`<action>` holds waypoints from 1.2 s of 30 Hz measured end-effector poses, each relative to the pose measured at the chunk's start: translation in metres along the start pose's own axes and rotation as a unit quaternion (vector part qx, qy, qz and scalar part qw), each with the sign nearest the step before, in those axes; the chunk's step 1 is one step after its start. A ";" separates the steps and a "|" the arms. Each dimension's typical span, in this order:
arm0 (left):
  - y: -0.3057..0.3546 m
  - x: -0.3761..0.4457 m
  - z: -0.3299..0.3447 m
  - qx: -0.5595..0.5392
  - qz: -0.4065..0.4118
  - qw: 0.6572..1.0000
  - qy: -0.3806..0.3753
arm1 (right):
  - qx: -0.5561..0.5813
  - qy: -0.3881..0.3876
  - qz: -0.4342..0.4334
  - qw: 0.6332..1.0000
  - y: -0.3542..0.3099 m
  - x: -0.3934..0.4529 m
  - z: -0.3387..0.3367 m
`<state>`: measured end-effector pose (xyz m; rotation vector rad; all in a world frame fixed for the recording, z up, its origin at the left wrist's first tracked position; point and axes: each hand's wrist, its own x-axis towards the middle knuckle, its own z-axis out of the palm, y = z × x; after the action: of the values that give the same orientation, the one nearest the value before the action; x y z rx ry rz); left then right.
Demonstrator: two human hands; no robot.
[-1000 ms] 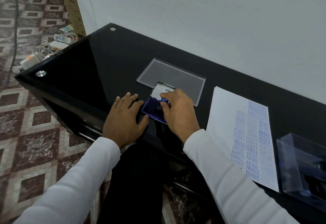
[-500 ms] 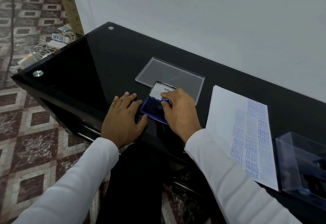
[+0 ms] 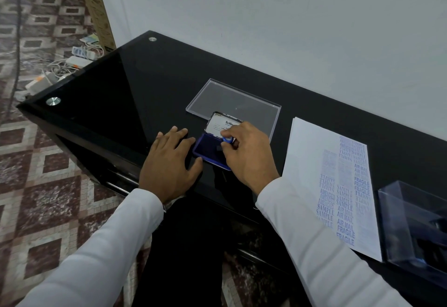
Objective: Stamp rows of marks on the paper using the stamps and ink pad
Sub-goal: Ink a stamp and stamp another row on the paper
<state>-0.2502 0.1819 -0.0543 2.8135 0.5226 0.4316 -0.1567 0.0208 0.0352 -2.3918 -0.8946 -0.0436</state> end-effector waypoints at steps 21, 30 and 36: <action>0.000 -0.001 0.002 0.002 0.000 1.000 0.006 | -0.005 0.004 -0.019 1.000 0.004 0.004 0.002; -0.001 0.001 0.001 0.001 -0.002 1.000 0.000 | 0.023 -0.004 0.004 1.000 0.001 0.002 -0.002; 0.000 0.000 0.000 -0.002 -0.002 1.000 0.000 | 0.019 -0.010 0.004 1.000 -0.002 -0.002 -0.006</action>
<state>-0.2506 0.1814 -0.0538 2.8090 0.5268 0.4322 -0.1587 0.0181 0.0409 -2.3650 -0.8870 0.0006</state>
